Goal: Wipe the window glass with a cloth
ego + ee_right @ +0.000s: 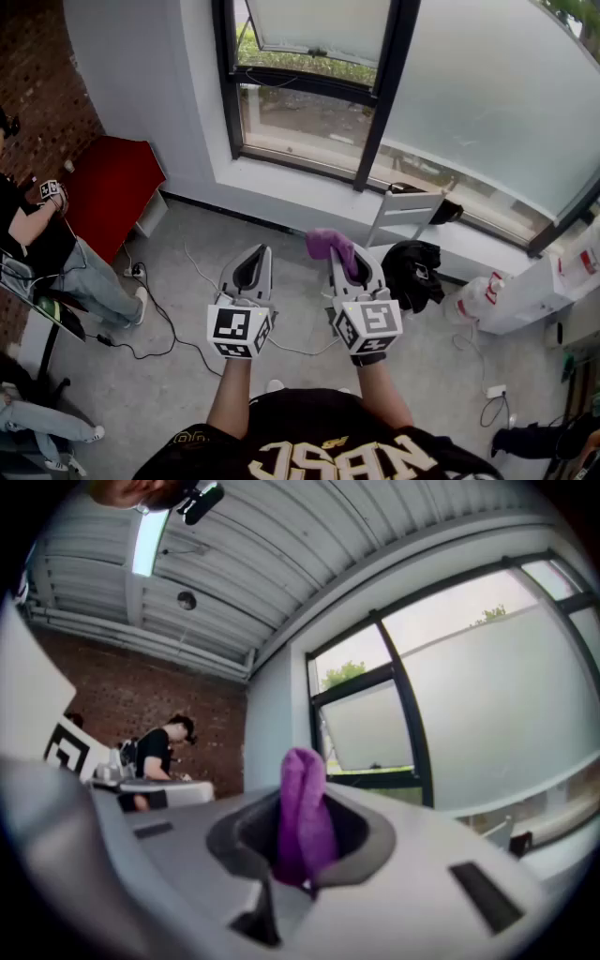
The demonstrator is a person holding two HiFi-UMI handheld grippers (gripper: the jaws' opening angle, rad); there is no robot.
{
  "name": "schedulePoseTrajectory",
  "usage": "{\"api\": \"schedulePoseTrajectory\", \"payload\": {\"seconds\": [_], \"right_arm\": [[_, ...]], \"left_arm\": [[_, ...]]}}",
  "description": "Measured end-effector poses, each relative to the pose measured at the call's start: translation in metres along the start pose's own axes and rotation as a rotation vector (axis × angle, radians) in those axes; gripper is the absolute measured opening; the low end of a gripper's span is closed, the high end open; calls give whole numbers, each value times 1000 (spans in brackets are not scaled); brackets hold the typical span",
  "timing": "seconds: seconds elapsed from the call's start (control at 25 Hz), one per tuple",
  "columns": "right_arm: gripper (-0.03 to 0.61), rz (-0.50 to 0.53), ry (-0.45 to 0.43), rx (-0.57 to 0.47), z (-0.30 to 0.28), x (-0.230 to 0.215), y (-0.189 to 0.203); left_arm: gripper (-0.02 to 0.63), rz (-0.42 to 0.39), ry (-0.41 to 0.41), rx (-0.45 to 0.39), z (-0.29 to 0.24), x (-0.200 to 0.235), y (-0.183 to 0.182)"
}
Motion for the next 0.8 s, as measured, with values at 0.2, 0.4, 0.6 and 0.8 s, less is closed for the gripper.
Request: {"api": "schedulePoseTrajectory", "payload": {"seconds": [0.2, 0.4, 0.6, 0.8], "right_arm": [[77, -15, -3, 20, -16, 33, 21], [77, -18, -46, 78, -27, 70, 49], [77, -53, -57, 128, -43, 80, 70], [77, -100, -55, 147, -76, 62, 83]], "left_arm": [[9, 9, 4, 1, 22, 29, 10], [9, 32, -29, 10, 48, 50, 33], [9, 90, -13, 29, 49, 58, 57], [9, 119, -24, 60, 24, 79, 74]]}}
Point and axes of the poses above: the fingertips, and each gripper's own axes: z backward along the fingers, x to its left, y out of its underside, the point moved 2 cm from there along z, backward along the fingers, and after that the axes turned 13 degrees about -z, right-handed, at the moved point
